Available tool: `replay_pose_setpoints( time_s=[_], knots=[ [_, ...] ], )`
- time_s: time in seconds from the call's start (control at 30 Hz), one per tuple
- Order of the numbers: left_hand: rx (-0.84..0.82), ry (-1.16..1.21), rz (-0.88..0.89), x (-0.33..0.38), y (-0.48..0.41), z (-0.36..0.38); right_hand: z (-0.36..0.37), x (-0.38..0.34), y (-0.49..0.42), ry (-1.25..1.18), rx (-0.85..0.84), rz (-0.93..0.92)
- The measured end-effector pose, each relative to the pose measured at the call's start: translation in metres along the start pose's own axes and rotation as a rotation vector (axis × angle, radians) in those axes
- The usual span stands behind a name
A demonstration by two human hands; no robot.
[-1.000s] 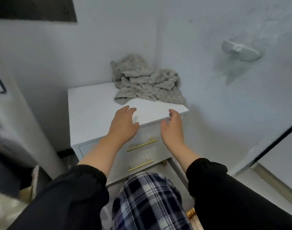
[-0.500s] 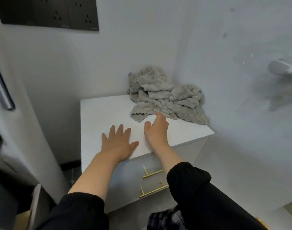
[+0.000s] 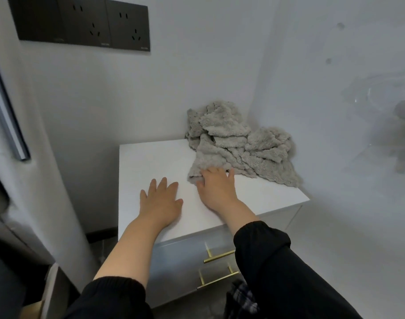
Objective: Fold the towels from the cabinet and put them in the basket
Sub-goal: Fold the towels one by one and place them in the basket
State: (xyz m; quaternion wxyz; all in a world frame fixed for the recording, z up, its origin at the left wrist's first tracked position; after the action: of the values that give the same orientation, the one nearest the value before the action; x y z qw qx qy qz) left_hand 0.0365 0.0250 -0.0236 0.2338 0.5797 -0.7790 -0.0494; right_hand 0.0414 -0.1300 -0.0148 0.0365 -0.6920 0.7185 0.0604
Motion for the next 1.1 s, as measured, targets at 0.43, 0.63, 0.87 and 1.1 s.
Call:
replay_pose_setpoints(
  time_s=[0.43,0.63,0.87,1.1],
  knots=[
    [0.153,0.594,0.162,0.010,0.002,-0.019,-0.024,0.030,0.046,-0.437,0.189,-0.057],
    [0.294,0.214,0.173,0.028,-0.003,0.000,0.001,0.058,0.035,-0.196,-0.084,0.069],
    [0.361,0.645,0.149,0.009,-0.012,-0.016,-0.007,0.067,0.031,-0.078,0.076,0.176],
    [-0.008,2.222,0.537,0.012,0.009,-0.042,-0.001,0.096,0.017,-0.093,0.022,0.315]
  ],
)
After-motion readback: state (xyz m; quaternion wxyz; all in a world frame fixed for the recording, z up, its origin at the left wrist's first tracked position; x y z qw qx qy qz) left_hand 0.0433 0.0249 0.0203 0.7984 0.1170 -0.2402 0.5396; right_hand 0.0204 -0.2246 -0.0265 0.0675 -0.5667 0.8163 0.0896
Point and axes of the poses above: each hand's wrist, its own y-axis away from the middle knuckle, its own z-axis out of the palm, x = y × z, the point moved 2 cm from there along -y, towards the middle knuckle, and after that the axes turned 13 degrees about -x, right-handed, at the moved point
